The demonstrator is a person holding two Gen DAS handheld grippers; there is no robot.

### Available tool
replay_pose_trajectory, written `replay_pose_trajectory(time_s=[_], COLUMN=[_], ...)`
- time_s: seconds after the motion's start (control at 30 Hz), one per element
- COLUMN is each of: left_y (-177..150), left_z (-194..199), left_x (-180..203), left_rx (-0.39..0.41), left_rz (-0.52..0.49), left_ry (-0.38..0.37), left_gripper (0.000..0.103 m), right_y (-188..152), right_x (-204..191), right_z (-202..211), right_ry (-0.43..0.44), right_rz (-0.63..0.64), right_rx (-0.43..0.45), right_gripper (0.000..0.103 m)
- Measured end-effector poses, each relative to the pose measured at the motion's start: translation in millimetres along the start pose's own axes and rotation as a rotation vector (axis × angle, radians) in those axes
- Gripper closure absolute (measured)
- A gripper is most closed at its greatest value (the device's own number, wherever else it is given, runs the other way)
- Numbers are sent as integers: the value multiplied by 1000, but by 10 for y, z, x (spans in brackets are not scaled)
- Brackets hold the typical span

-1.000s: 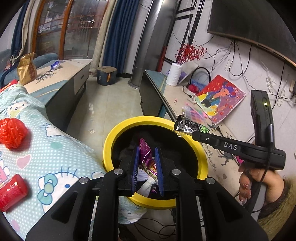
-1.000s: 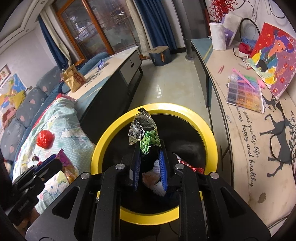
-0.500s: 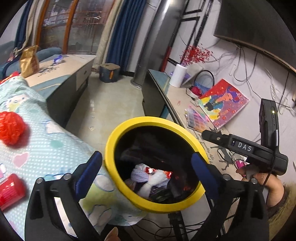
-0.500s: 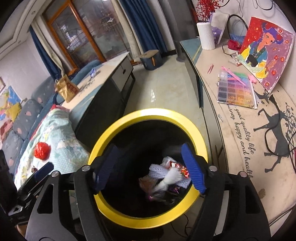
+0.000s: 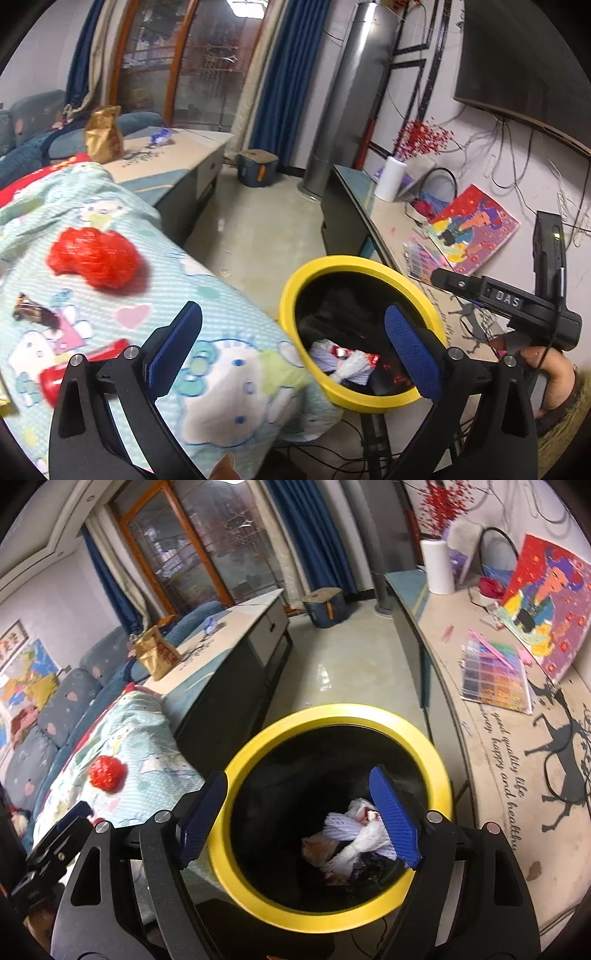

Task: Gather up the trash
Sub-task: 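Move both open tools back over the red tube and yellow wrapper on the bed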

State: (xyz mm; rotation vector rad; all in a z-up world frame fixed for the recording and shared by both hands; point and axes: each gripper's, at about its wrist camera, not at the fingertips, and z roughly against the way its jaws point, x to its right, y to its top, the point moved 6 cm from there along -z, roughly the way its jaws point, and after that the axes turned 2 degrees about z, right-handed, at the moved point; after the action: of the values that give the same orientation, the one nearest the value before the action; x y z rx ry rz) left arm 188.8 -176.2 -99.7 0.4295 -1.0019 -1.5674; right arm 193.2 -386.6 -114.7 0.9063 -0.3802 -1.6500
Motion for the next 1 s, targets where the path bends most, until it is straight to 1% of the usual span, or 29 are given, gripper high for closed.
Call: replay_pose_trajectory(time_s=[0.23, 0.57, 0.8, 1.0], left_y=[79, 158, 184, 160], left_z=[288, 629, 814, 925], left_x=[-308, -676, -957, -1167], left_rx=[57, 125, 152, 157], left_rz=[34, 84, 122, 147], left_ry=[71, 144, 199, 243], left_gripper=[7, 7, 7, 7], right_y=[-22, -195, -275, -361], right_x=[-401, -1015, -1348, -1573], right_z=[51, 64, 125, 161], right_ry=[76, 174, 231, 270], right_rz=[79, 199, 271, 316], right_rx=[12, -13, -17, -26], right_gripper=[28, 28, 28, 28])
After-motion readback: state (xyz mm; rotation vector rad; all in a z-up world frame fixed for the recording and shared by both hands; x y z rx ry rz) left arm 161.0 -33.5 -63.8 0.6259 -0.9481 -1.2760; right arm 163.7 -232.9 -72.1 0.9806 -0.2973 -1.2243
